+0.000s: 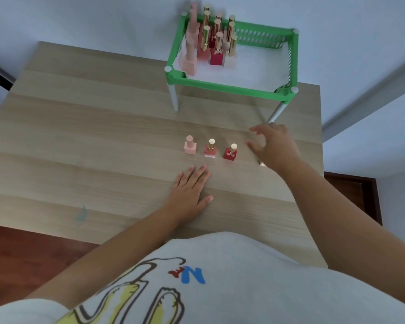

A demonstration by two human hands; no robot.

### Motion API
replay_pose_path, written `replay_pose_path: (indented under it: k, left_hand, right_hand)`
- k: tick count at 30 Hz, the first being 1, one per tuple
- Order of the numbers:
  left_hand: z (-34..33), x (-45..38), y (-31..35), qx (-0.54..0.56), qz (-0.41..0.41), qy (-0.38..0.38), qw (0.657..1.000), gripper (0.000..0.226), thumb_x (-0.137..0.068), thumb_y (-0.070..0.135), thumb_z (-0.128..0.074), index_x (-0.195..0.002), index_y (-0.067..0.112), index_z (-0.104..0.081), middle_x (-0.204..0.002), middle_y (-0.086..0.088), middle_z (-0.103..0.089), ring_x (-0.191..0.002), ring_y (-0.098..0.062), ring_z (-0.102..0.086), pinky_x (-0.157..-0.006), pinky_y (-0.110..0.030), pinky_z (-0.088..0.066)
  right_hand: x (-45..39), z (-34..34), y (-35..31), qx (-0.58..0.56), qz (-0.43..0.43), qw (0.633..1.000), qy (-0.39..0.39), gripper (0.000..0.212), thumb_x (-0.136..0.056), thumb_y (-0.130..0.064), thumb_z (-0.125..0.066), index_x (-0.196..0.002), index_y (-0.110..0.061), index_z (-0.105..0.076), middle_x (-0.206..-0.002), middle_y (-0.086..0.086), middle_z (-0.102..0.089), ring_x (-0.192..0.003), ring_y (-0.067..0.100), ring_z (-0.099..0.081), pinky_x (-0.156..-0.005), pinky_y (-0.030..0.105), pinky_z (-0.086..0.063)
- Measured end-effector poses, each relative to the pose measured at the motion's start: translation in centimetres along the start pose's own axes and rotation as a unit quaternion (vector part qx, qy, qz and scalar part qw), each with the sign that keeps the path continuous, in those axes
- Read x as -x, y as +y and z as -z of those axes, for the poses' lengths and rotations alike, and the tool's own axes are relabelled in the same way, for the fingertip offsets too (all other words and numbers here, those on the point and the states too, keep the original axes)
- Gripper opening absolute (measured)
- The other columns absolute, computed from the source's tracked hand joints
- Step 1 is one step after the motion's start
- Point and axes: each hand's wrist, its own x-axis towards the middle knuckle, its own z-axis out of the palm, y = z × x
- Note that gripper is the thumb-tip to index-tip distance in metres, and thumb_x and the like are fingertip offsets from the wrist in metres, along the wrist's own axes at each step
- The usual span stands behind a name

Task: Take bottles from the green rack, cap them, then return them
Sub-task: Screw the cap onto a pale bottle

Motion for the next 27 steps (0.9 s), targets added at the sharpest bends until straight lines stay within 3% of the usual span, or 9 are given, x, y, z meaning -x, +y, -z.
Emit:
replay_pose_path:
  k: [3,6,11,15,21,24,27]
  left_hand:
    - [0.3,-0.3,0.6,0.009,-0.001,0.007,1.0,0.068,-0.092,0.05,-0.043,-0.151,0.025,-0.02,-0.161,0.006,-0.01,-0.148,-0.022,-0.004,-0.12,-0.046,-0.006]
    - [0.3,-0.8,1.6,0.021,-0.05,0.018,0.998,0.06,-0.092,0.039,-0.049,-0.147,0.02,-0.034,-0.158,0.0,-0.024,-0.146,-0.025,-0.016,-0.119,-0.042,-0.015]
    - [0.2,-2.1,3.3,0.06,-0.106,0.022,0.992,0.051,-0.088,0.033,-0.055,-0.137,0.021,-0.048,-0.15,0.004,-0.037,-0.137,-0.021,-0.028,-0.113,-0.039,-0.026]
    - [0.7,-3.1,3.9,0.104,-0.086,0.035,0.99,0.045,-0.086,0.032,-0.059,-0.13,0.024,-0.055,-0.14,0.009,-0.047,-0.129,-0.017,-0.034,-0.104,-0.039,-0.033]
    - [0.9,-3.4,4.4,0.116,-0.061,0.021,0.991,0.055,-0.084,0.048,-0.062,-0.133,0.025,-0.053,-0.135,0.007,-0.05,-0.126,-0.019,-0.036,-0.106,-0.041,-0.034]
    - [0.7,-3.0,4.8,0.133,-0.056,0.018,0.989,0.058,-0.082,0.054,-0.063,-0.133,0.027,-0.053,-0.134,0.008,-0.05,-0.126,-0.018,-0.036,-0.106,-0.037,-0.032]
    - [0.6,-2.5,5.1,0.151,-0.055,0.033,0.986,0.047,-0.085,0.049,-0.064,-0.127,0.027,-0.059,-0.128,0.008,-0.054,-0.121,-0.02,-0.039,-0.103,-0.034,-0.034]
  right_hand:
    - [0.6,1.0,2.6,0.004,-0.068,0.996,-0.055,0.036,-0.083,-0.04,-0.063,-0.116,-0.029,-0.061,-0.12,0.008,-0.054,-0.114,0.026,-0.047,-0.093,0.04,-0.041]
    - [1.6,1.1,4.0,-0.015,-0.094,0.99,-0.1,0.03,-0.08,-0.033,-0.068,-0.109,-0.025,-0.065,-0.108,0.005,-0.055,-0.095,0.022,-0.055,-0.08,0.03,-0.039]
    - [2.9,0.0,3.9,-0.03,-0.081,0.994,-0.066,0.02,-0.084,-0.017,-0.063,-0.103,-0.02,-0.069,-0.098,0.004,-0.061,-0.091,0.022,-0.061,-0.077,0.025,-0.039]
    - [4.1,-0.6,3.5,-0.056,-0.076,0.993,-0.065,0.018,-0.084,-0.019,-0.063,-0.1,-0.021,-0.069,-0.097,0.001,-0.067,-0.086,0.016,-0.062,-0.076,0.026,-0.044]
    - [7.0,-2.2,1.3,-0.135,-0.055,0.986,-0.083,0.016,-0.08,-0.022,-0.069,-0.095,-0.025,-0.07,-0.089,-0.005,-0.07,-0.078,0.009,-0.063,-0.076,0.025,-0.052]
    - [8.1,-3.0,0.3,-0.197,-0.07,0.975,-0.076,0.015,-0.077,-0.02,-0.072,-0.092,-0.025,-0.071,-0.079,-0.01,-0.069,-0.073,0.002,-0.063,-0.074,0.019,-0.052]
    - [9.0,-3.6,-0.4,-0.248,-0.088,0.961,-0.079,0.016,-0.076,-0.018,-0.073,-0.089,-0.028,-0.071,-0.075,-0.012,-0.069,-0.067,-0.004,-0.061,-0.069,0.009,-0.048]
